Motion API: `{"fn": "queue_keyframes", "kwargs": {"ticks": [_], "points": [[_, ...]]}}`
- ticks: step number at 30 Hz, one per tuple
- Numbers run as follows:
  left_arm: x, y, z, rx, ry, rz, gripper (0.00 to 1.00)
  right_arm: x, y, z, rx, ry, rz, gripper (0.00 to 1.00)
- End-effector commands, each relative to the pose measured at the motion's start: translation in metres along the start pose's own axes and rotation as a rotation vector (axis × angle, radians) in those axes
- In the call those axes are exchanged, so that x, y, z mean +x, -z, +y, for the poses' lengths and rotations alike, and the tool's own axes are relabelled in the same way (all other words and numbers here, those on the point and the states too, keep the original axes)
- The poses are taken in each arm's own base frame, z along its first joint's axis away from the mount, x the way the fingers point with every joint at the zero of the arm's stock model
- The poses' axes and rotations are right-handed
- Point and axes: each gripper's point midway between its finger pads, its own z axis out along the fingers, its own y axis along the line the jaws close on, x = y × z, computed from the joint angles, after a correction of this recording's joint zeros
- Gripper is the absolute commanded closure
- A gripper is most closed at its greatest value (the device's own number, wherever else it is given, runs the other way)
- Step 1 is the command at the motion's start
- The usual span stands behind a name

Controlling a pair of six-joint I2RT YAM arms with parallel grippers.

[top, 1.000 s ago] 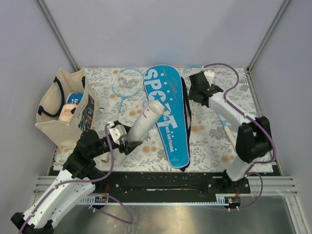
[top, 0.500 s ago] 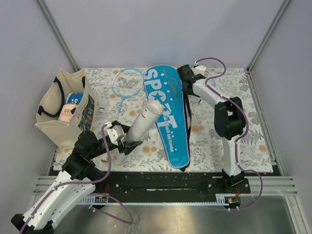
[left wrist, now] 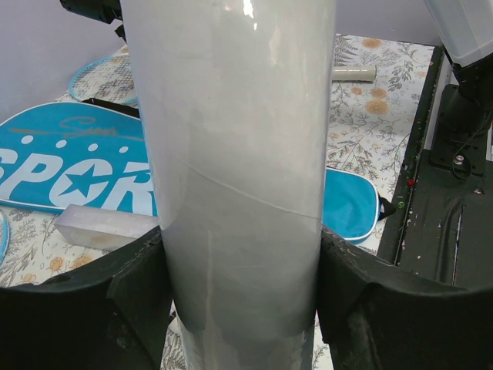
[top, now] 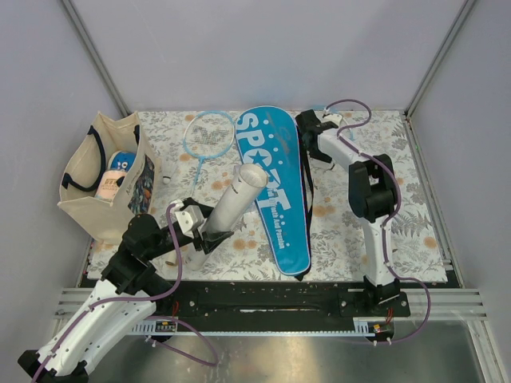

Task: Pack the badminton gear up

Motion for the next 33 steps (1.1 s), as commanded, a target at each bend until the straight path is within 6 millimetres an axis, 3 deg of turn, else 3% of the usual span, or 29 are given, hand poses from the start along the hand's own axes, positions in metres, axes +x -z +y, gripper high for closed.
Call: {"fn": "queue_keyframes", "kwargs": {"ticks": [1,7,12,13,18,23,28,33], "points": [[-0.025,-0.002,0.001,0.006,-0.058,-0.091,0.58,-0.022,0.024,-0.018,-0.009,-0.009,-0.061,0.65],[-0.022,-0.001,0.004,-0.011,-0.061,-0.080,0.58,-0.027,0.047,-0.036,-0.043,0.015,-0.090,0.94],[-0.017,-0.003,0.006,-0.017,-0.057,-0.067,0.58,-0.036,0.073,-0.053,-0.081,0.018,-0.113,0.96],[-0.016,-0.003,0.007,-0.018,-0.055,-0.062,0.58,-0.040,0.084,-0.055,-0.112,0.015,-0.122,1.00],[-0.011,-0.004,0.012,-0.046,-0.055,-0.041,0.59,-0.048,0.127,-0.055,-0.306,0.013,-0.146,1.00],[-0.002,-0.005,0.016,-0.061,-0.054,-0.001,0.59,-0.058,0.205,-0.045,-0.646,0.033,-0.151,1.00],[0.000,-0.004,0.018,-0.069,-0.087,0.006,0.59,-0.055,0.309,-0.040,-1.070,0.051,-0.130,1.00],[0.003,-0.005,0.019,-0.062,-0.126,0.014,0.59,-0.048,0.409,-0.054,-1.463,0.054,-0.102,1.00]]}}
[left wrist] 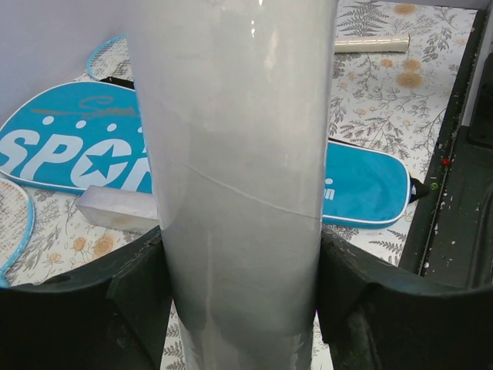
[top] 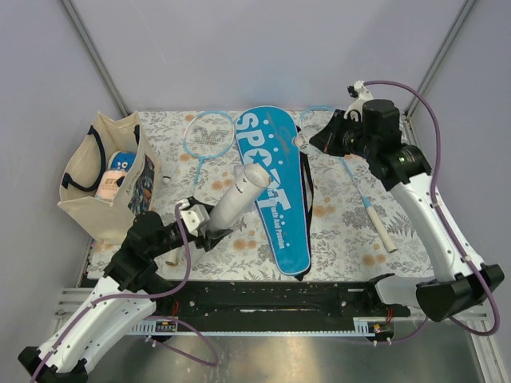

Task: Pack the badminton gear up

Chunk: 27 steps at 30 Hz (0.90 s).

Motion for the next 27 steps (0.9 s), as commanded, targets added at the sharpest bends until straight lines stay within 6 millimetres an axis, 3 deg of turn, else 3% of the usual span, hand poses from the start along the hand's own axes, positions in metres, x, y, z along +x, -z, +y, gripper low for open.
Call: {"fn": "queue_keyframes", "kwargs": {"ticks": [1,6,10,17,27], "points": [[-0.013,-0.002,0.006,-0.012,-0.094,-0.053,0.59,0.000,0.061,0.096,-0.492,-0.020,0.056,1.00],[-0.010,-0.005,0.001,0.035,-0.136,-0.046,0.59,0.003,0.105,0.135,-0.735,-0.064,0.104,1.00],[-0.008,-0.007,0.003,0.033,-0.147,-0.029,0.59,0.008,0.124,0.148,-0.837,-0.082,0.167,1.00],[-0.013,-0.009,0.008,0.021,-0.154,-0.020,0.60,0.030,0.124,0.143,-0.822,-0.095,0.262,1.00],[-0.013,-0.010,0.011,0.017,-0.170,-0.009,0.61,0.075,0.100,0.136,-0.670,-0.051,0.406,1.00]]}}
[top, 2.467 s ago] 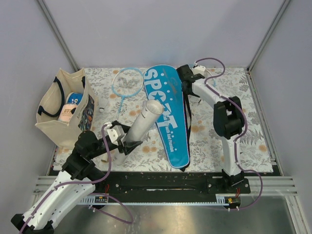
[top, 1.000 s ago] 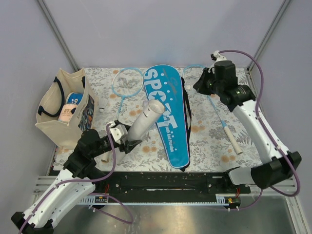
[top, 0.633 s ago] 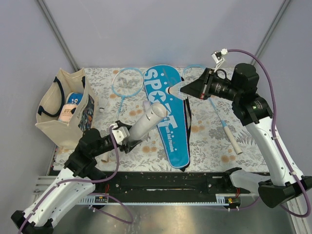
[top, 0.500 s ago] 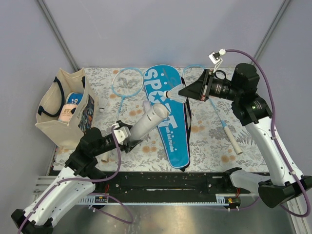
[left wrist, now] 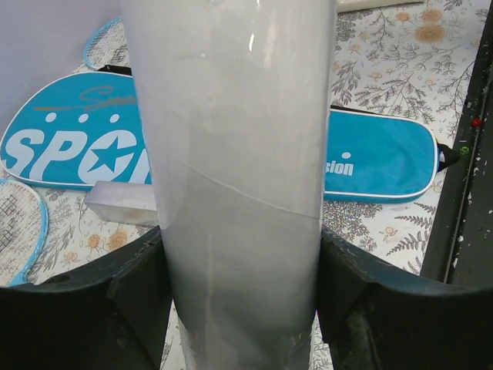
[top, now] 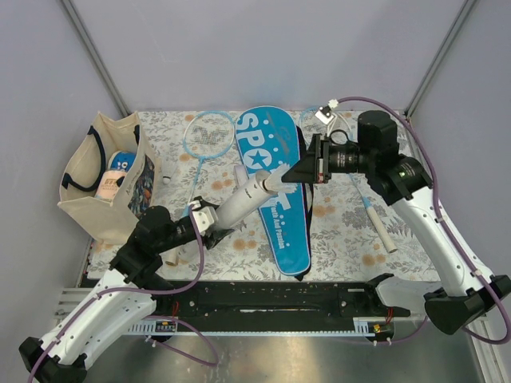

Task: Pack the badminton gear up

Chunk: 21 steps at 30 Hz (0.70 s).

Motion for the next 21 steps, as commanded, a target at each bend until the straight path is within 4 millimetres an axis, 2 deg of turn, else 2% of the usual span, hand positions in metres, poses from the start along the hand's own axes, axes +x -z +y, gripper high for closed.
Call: {"fn": "queue_keyframes", "kwargs": {"ticks": [1,11,21], "points": [[-0.031,0.003,0.008,-0.017,-0.070,-0.077,0.61,0.012,-0.010,-0.006,0.062,0.023,0.065,1.00],[-0.031,0.007,0.006,-0.015,-0.117,-0.099,0.61,0.018,-0.048,-0.019,0.160,0.035,0.132,1.00],[-0.026,0.005,0.005,-0.013,-0.121,-0.092,0.62,0.019,-0.061,-0.040,0.267,0.037,0.116,0.99]]}}
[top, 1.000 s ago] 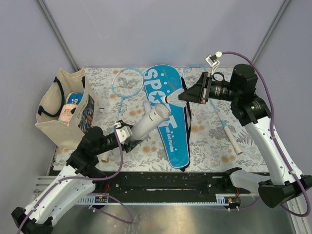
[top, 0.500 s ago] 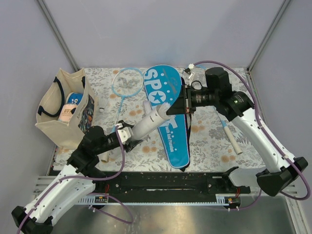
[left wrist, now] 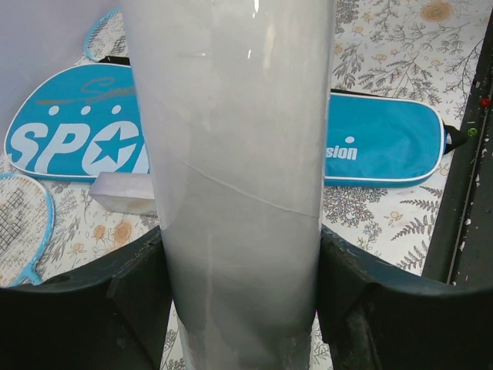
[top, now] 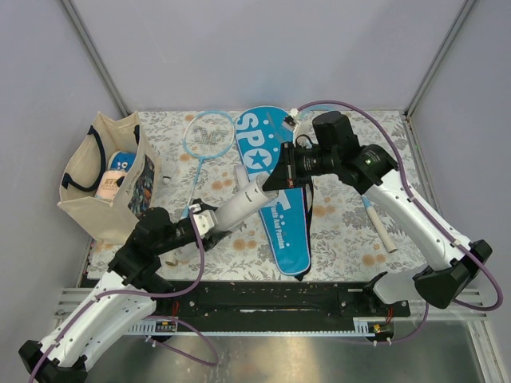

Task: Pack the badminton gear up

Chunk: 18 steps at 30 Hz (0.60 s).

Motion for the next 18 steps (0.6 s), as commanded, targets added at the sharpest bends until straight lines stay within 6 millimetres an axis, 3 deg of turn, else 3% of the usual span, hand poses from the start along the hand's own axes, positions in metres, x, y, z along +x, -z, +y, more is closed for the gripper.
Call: {"fn": "queue_keyframes", "kwargs": {"ticks": [1,11,18], "points": [[-0.030,0.000,0.009,-0.024,-0.085,-0.109,0.62,-0.011,-0.004,-0.001,0.052,0.050,-0.044,0.99],[-0.034,0.002,0.010,-0.025,-0.103,-0.119,0.62,0.001,-0.022,-0.004,0.070,0.038,0.035,0.95],[-0.031,0.003,0.009,-0.035,-0.098,-0.118,0.62,-0.008,-0.005,0.002,0.115,0.061,-0.023,0.65]]}}
